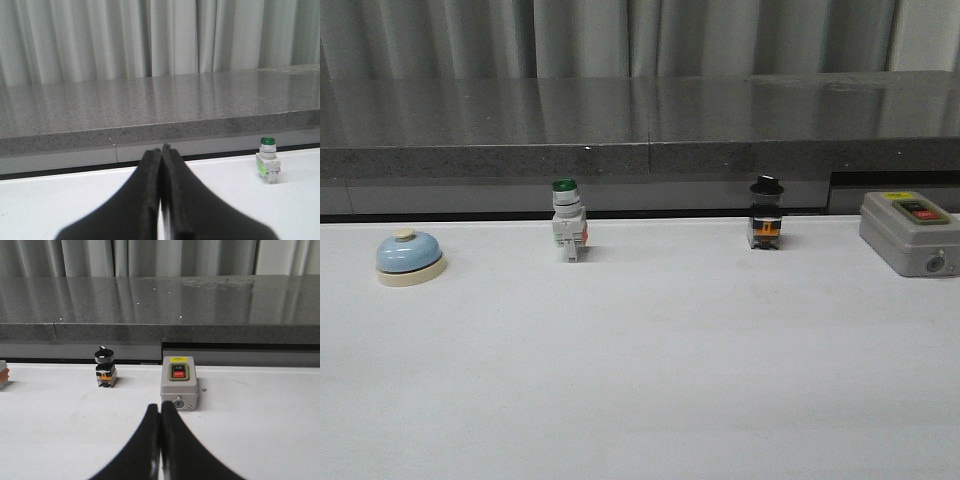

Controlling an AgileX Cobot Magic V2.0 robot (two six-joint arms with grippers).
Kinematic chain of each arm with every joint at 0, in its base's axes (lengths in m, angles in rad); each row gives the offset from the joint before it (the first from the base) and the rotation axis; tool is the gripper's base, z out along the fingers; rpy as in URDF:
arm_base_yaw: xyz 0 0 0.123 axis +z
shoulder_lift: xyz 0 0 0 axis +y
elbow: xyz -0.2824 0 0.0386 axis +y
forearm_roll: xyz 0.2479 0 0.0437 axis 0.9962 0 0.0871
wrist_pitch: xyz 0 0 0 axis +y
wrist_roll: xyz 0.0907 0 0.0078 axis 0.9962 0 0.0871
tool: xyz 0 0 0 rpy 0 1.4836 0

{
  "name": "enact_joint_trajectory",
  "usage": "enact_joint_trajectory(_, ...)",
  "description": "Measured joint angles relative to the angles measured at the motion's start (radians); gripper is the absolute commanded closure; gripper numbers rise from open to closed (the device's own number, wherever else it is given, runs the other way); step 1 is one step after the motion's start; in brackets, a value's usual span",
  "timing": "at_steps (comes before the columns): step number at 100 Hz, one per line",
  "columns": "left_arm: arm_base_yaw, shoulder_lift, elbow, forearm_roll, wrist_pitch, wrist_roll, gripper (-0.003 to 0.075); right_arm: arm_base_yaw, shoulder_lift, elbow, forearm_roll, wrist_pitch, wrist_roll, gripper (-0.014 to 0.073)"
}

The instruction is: Place and press bell with both arms

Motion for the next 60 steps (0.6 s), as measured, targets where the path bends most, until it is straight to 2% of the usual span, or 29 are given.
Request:
enact_joint_trajectory(48,0.0,0.0,0.0,-0.002,-0.018,0.0,0.0741,0.0,0.0,0.0,0.0,0.0,0.0,0.0654)
enact_joint_trajectory(60,0.0,0.0,0.0,-0.066,-0.043,0.0,0.0741,0.0,0.0,0.0,0.0,0.0,0.0,0.0654)
